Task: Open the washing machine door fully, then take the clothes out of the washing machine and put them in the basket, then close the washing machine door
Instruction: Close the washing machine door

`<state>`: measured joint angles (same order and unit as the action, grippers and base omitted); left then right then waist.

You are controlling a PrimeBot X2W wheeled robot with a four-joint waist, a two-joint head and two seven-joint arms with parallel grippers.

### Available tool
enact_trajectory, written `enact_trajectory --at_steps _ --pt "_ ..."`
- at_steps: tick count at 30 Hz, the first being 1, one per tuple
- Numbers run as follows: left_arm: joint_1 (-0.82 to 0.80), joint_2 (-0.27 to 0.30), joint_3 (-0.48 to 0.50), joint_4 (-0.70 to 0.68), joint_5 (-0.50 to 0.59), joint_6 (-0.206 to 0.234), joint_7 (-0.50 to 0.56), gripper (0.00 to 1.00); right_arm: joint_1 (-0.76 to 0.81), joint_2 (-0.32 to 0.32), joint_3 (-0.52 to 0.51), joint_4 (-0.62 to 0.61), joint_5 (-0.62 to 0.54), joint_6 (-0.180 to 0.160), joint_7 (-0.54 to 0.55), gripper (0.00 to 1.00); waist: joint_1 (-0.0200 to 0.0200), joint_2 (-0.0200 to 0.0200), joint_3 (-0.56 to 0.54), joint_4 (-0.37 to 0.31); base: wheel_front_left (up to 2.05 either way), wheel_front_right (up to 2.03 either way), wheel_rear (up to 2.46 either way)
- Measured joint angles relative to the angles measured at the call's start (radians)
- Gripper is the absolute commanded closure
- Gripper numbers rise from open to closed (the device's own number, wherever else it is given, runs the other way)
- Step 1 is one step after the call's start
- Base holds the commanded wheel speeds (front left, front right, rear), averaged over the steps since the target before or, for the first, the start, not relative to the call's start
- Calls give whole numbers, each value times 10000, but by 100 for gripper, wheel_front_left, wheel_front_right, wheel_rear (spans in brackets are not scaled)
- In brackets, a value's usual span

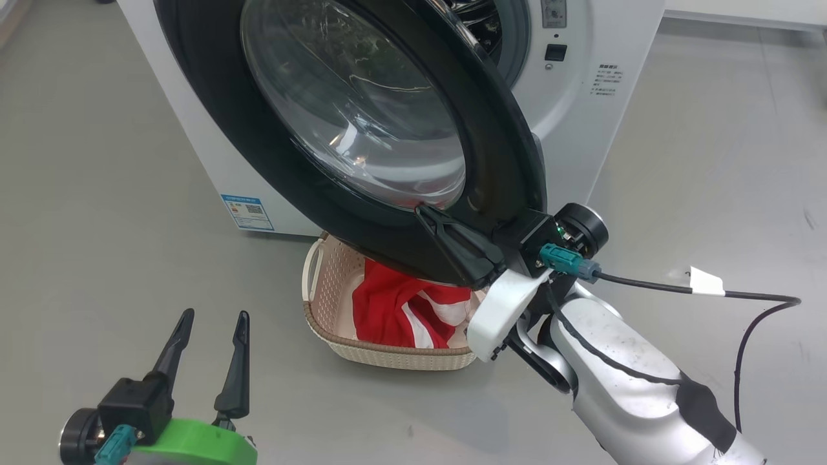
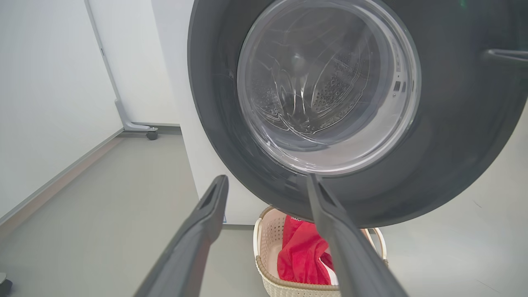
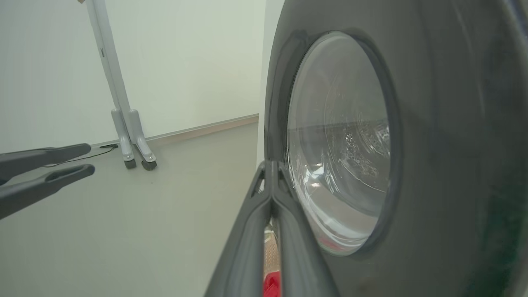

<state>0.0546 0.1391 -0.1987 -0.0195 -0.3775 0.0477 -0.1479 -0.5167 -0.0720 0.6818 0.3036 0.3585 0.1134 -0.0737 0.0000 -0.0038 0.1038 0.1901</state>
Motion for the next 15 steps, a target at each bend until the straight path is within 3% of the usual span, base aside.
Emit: enact_trajectory --at_steps 15 --pt "-266 -13 77 -100 8 0 -207 0 -625 -10 -794 1354 113 -29 242 100 0 0 730 250 0 0 0"
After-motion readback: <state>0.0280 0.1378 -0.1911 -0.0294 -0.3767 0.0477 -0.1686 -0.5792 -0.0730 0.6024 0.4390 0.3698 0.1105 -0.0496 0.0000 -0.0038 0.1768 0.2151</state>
